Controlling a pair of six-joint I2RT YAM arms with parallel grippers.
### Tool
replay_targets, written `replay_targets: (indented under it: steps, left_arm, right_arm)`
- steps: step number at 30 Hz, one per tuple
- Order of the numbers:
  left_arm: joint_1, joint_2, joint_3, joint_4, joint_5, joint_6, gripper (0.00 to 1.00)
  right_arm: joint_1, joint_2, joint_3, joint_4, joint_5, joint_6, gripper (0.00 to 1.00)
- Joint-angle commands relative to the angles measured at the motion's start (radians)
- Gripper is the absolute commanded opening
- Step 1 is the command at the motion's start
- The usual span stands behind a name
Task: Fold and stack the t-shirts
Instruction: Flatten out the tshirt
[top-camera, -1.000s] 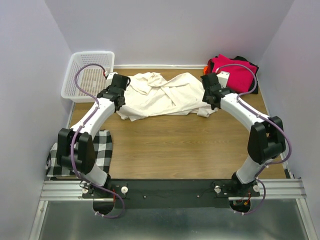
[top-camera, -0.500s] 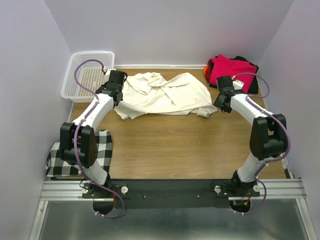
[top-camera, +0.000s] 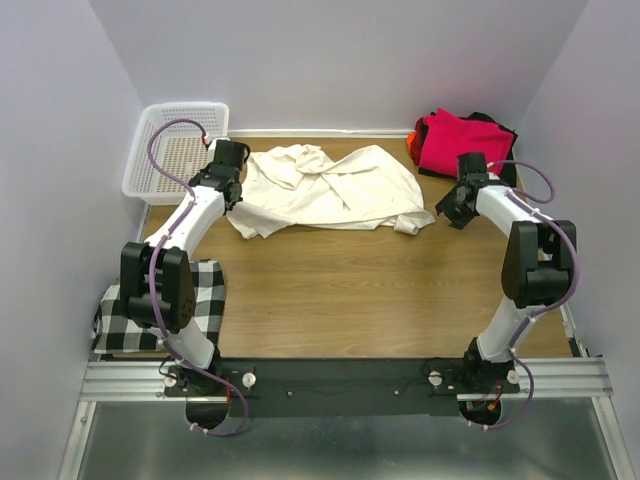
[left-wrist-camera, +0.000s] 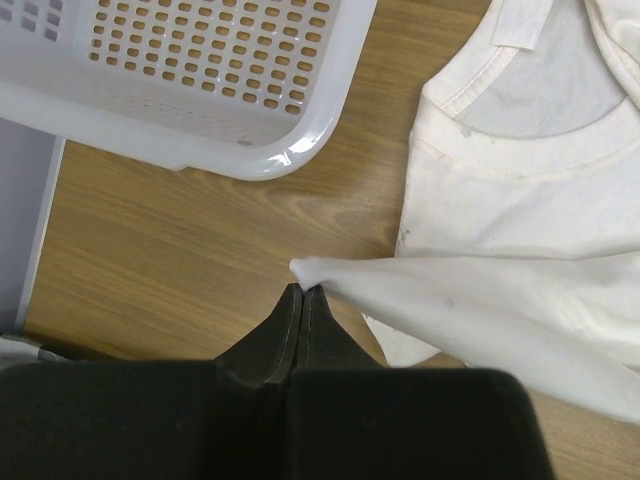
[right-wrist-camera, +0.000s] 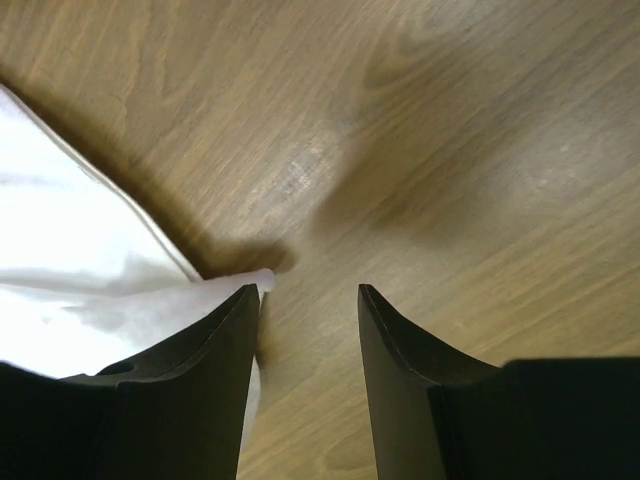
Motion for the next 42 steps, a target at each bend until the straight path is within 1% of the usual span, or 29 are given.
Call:
replay_targets:
  steps: [1, 4, 13, 17, 18, 23, 27, 33, 36, 37, 39, 41, 42]
  left_arm:
    - [0.014, 0.013, 0.008, 0.027, 0.019, 0.015, 0.00]
    - [0.016, 0.014, 0.008, 0.028, 0.023, 0.021, 0.00]
    - [0.019, 0.019, 0.004, 0.027, 0.033, 0.017, 0.00]
    - [0.019, 0.022, 0.005, 0.025, 0.033, 0.015, 0.00]
    - [0.019, 0.022, 0.007, 0.027, 0.034, 0.015, 0.00]
    - [0.019, 0.033, 0.016, 0.025, 0.042, 0.009, 0.00]
    - [0.019, 0.040, 0.017, 0.025, 0.043, 0.009, 0.00]
    - [0.019, 0.048, 0.025, 0.024, 0.040, 0.009, 0.00]
    - [0.019, 0.056, 0.028, 0.024, 0.046, 0.009, 0.00]
    - [0.019, 0.057, 0.030, 0.024, 0.045, 0.010, 0.00]
    - [0.019, 0.068, 0.039, 0.024, 0.048, 0.013, 0.00]
    - [0.019, 0.077, 0.053, 0.022, 0.051, 0.018, 0.00]
    - [0.019, 0.085, 0.057, 0.021, 0.051, 0.018, 0.00]
  right_arm:
    - [0.002, 0.056, 0.046, 0.038, -0.089, 0.052, 0.52]
    - [-0.001, 0.082, 0.063, 0.046, -0.121, 0.058, 0.51]
    - [-0.004, 0.147, 0.123, 0.060, -0.153, 0.061, 0.50]
    - [-0.003, 0.145, 0.120, 0.058, -0.179, 0.068, 0.49]
    - [-0.004, 0.139, 0.114, 0.057, -0.207, 0.072, 0.49]
    - [-0.003, 0.084, 0.063, 0.055, -0.219, 0.074, 0.49]
    - [-0.003, 0.082, 0.054, 0.055, -0.258, 0.081, 0.48]
    - [-0.001, 0.062, 0.049, 0.050, -0.271, 0.068, 0.44]
    - [0.000, 0.035, 0.040, 0.047, -0.288, 0.029, 0.40]
    - [0.000, 0.027, 0.042, 0.046, -0.294, 0.014, 0.38]
    - [0.006, 0.010, 0.034, 0.040, -0.282, -0.029, 0.38]
    - [0.016, -0.011, 0.029, 0.000, -0.221, -0.073, 0.38]
    - [0.016, -0.016, 0.023, -0.005, -0.166, -0.092, 0.38]
